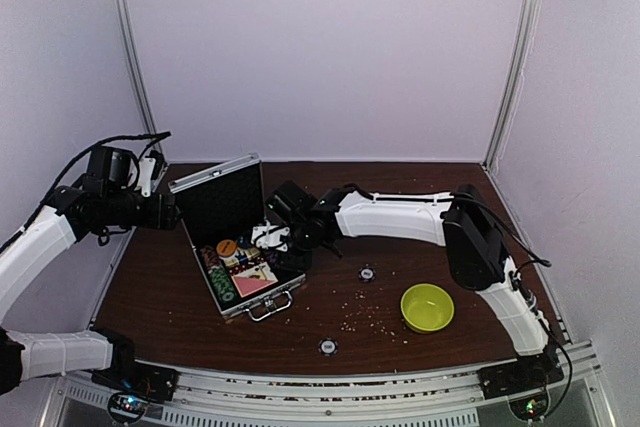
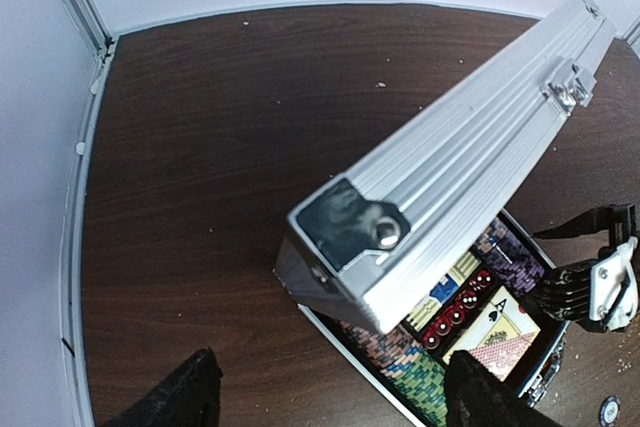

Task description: Pack up texas hold em set

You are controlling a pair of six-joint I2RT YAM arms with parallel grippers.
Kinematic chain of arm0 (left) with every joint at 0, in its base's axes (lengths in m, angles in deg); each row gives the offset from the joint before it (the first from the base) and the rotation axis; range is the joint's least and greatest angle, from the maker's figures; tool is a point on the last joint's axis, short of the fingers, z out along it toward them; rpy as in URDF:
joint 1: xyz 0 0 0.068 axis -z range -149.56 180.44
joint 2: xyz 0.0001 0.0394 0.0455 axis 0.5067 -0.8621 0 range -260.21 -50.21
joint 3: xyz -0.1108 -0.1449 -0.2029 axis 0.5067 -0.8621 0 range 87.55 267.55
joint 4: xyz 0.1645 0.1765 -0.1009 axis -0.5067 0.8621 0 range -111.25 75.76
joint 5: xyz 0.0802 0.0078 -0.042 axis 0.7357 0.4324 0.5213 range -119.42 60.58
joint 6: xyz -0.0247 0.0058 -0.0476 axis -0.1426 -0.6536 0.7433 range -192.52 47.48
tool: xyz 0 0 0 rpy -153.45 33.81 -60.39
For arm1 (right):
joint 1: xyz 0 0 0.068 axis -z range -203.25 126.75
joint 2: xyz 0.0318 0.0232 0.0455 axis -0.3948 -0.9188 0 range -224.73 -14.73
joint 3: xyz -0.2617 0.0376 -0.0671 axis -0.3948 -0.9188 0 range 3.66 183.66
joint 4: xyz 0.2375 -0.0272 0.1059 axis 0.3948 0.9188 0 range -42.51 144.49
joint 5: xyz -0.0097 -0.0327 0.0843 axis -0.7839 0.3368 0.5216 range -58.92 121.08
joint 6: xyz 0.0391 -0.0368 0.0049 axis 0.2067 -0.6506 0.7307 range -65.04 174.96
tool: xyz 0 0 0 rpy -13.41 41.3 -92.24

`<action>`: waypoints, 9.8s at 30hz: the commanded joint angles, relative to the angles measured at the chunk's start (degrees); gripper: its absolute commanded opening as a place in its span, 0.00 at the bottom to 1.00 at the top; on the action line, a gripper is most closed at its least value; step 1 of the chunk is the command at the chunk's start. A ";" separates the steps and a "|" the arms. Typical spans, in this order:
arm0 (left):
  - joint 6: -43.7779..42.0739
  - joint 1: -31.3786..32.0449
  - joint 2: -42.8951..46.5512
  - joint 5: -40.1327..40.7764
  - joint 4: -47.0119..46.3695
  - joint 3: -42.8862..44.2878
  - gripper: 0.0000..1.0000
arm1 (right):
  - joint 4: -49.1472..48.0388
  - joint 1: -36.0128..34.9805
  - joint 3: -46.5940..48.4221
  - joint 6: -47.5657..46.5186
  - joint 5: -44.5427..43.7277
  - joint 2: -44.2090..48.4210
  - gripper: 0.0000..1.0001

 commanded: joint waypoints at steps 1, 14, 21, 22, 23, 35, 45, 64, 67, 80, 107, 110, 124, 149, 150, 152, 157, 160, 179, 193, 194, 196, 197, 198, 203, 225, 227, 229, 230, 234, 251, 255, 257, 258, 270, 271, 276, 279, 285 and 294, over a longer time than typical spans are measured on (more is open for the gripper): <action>-0.64 -0.74 -0.11 -0.71 -1.52 0.03 0.79 | 2.92 1.72 -0.41 3.66 6.32 6.50 0.61; -1.95 -0.90 -0.28 -2.46 -1.56 0.03 0.76 | 10.71 3.60 -18.47 2.90 14.08 23.36 0.59; -2.22 -0.95 -0.63 -2.25 -1.32 0.17 0.76 | 13.08 -0.42 -31.08 -3.45 20.49 30.09 0.53; -2.22 -0.95 -0.64 -2.16 -1.30 0.21 0.76 | 12.91 -1.51 -32.45 -4.55 20.18 30.26 0.53; -2.22 -0.91 -0.64 -2.15 -1.30 0.22 0.76 | 12.55 -2.49 -33.55 -5.45 19.72 30.20 0.52; -2.22 -0.91 -0.11 -1.83 -1.24 -0.01 0.76 | 9.90 -11.57 -33.51 -9.82 15.73 22.44 0.54; -2.22 -0.95 0.02 -2.07 -1.23 0.03 0.76 | 7.40 -12.72 -33.51 -8.84 12.17 19.71 0.53; -2.21 -0.91 -0.46 -2.18 -1.17 0.13 0.76 | 11.61 -14.25 -33.65 -11.40 11.68 18.73 0.61; -2.21 -0.96 -0.55 -2.17 -1.18 0.13 0.76 | 9.51 -14.33 -33.70 -9.11 9.74 19.64 0.61; -2.22 -0.90 -0.63 -2.45 -1.17 0.13 0.76 | 9.94 -14.28 -32.32 -6.86 8.20 17.28 0.58; -2.14 -1.02 -1.24 -2.82 -1.16 0.28 0.76 | 15.38 -13.37 -24.32 -5.57 4.39 18.13 0.27; -2.09 -0.99 -1.26 -2.91 -1.18 0.31 0.76 | 16.49 -11.53 -17.79 -5.60 3.07 18.89 0.27; -1.96 -0.99 -1.39 -3.24 -1.16 0.14 0.76 | 8.91 -5.38 -4.28 -3.76 -2.27 11.04 0.29; -5.41 26.29 -4.56 -6.48 11.63 18.02 0.62 | 2.99 18.97 -43.57 4.51 15.39 50.89 0.50; -5.38 29.19 -6.11 -5.80 12.53 19.00 0.62 | 2.22 20.38 -45.27 4.98 16.02 52.61 0.51; -5.34 34.54 -10.10 -3.25 14.10 20.63 0.62 | 0.85 22.67 -48.45 5.67 17.24 55.70 0.52; -6.62 42.33 -21.77 -0.09 18.48 24.01 0.62 | -4.44 27.75 -56.47 8.60 19.50 62.80 0.58; -7.14 45.59 -27.60 0.68 19.38 24.45 0.64 | -6.85 30.83 -60.06 9.09 21.13 66.12 0.65; -4.83 51.02 -40.05 -3.43 19.43 20.24 0.72 | -5.82 36.91 -61.64 5.53 25.91 68.87 0.69; -5.93 54.56 -45.53 -1.34 16.69 17.80 0.72 | -5.58 36.93 -61.25 5.88 25.63 70.88 0.69; -6.14 54.50 -45.55 -1.03 16.56 17.87 0.72 | -5.80 36.96 -61.45 5.84 25.06 71.12 0.70; -6.57 54.51 -45.57 -0.03 16.63 17.81 0.72 | -6.29 36.97 -61.68 5.96 23.58 71.50 0.70; -6.66 54.55 -45.37 0.45 16.97 17.68 0.72 | -6.32 36.99 -61.64 6.16 23.04 71.67 0.70; -6.70 54.51 -44.96 0.46 17.35 17.36 0.72 | -6.32 36.95 -61.56 6.31 22.65 71.89 0.70; -7.34 54.47 -41.92 -0.03 17.12 15.19 0.75 | -6.87 37.00 -61.67 7.05 22.64 72.53 0.70; -12.24 55.46 -50.17 -4.13 8.86 16.32 0.68 | -5.63 37.04 -61.68 4.79 22.19 70.01 0.71; -12.22 56.03 -50.65 -3.99 8.49 16.27 0.68 | -5.50 37.03 -61.62 4.58 22.32 69.83 0.71; -12.17 56.81 -51.50 -2.87 8.26 16.22 0.68 | -5.25 37.00 -61.46 4.44 22.45 69.49 0.71; -12.16 57.10 -51.79 -2.31 8.24 16.22 0.68 | -5.07 37.00 -61.33 4.36 22.46 69.26 0.71; -12.13 57.78 -52.63 -2.32 7.96 15.81 0.67 | -4.66 37.00 -61.19 4.18 22.60 68.81 0.71; -12.36 59.83 -53.11 -4.44 6.92 13.99 0.64 | -3.62 37.04 -60.60 3.82 23.12 67.78 0.71; -11.80 59.83 -54.29 -2.26 7.40 13.77 0.62 | -3.42 36.94 -60.55 3.82 23.25 67.60 0.71; -11.68 59.92 -54.66 -1.41 7.95 13.65 0.61 | -3.36 37.02 -60.48 3.82 23.33 67.53 0.71; -11.71 59.92 -54.68 -0.87 8.40 13.48 0.61 | -3.34 37.01 -60.48 3.82 23.34 67.51 0.72; -11.18 59.91 -53.30 1.47 10.26 11.37 0.56 | -2.99 37.04 -60.31 3.64 23.67 67.17 0.72; -11.14 59.92 -53.43 1.57 10.27 11.34 0.55 | -2.99 37.00 -60.30 3.64 23.73 67.08 0.72; -11.14 59.92 -53.62 1.92 11.26 11.07 0.49 | -2.81 37.00 -60.22 3.77 24.04 66.97 0.72; -10.47 59.92 -53.35 2.87 12.04 10.86 0.56 | -2.74 36.97 -60.14 3.73 24.12 66.98 0.72; -10.14 59.92 -53.44 2.94 12.74 10.96 0.53 | -2.63 36.94 -60.11 3.73 24.29 66.98 0.72; -9.68 59.92 -54.20 3.66 13.33 11.54 0.39 | -2.46 36.94 -60.00 3.73 24.49 66.98 0.72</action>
